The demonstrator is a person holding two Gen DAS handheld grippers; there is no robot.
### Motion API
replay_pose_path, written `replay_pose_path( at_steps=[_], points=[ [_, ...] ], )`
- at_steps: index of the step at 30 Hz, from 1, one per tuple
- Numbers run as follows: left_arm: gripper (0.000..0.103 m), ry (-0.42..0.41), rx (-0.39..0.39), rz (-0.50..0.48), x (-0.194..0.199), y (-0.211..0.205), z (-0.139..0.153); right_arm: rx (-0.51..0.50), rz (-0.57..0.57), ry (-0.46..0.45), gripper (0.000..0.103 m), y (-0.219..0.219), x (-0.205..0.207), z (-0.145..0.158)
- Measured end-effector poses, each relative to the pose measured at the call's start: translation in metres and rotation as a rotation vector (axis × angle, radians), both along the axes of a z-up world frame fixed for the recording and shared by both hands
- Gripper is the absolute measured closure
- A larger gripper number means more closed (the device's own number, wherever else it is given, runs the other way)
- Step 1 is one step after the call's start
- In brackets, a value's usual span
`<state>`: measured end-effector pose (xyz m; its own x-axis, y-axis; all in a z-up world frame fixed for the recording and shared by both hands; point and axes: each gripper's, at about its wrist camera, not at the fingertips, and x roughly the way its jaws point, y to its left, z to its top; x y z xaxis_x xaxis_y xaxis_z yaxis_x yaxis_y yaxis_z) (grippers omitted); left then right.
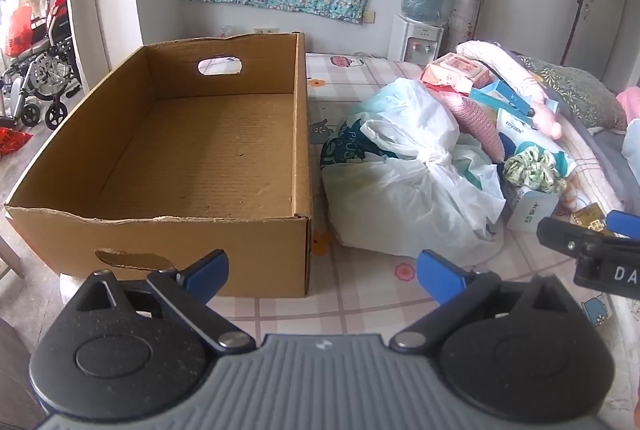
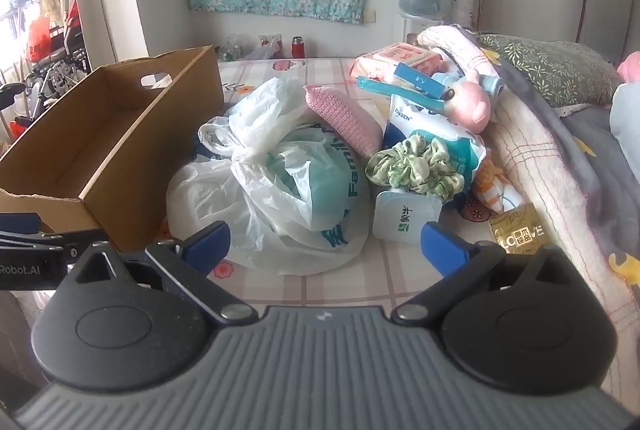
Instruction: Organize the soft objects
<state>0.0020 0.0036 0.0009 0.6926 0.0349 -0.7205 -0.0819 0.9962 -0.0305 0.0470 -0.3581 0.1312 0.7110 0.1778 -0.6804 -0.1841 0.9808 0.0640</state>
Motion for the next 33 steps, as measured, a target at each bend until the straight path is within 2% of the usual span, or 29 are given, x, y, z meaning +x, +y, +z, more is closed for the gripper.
replay_pose_path(
  at_steps=[8,20,33],
  points=[
    [0.002,0.009,-0.008,-0.012,0.000,-0.002,-0.004,-0.013,0.010,0.013,0.001,0.008,-0.006,0.000],
    [0.002,0.030,-0.005,-0.095,0.003,-0.016,-0.005,-0.021,-0.008,0.019,0.001,0.002,-0.008,0.002],
    [0.002,0.020,0.001,-0.085,0.005,-0.014,-0.002,-0.031,-0.013,0.022,0.001,0.003,-0.008,0.003]
  ],
)
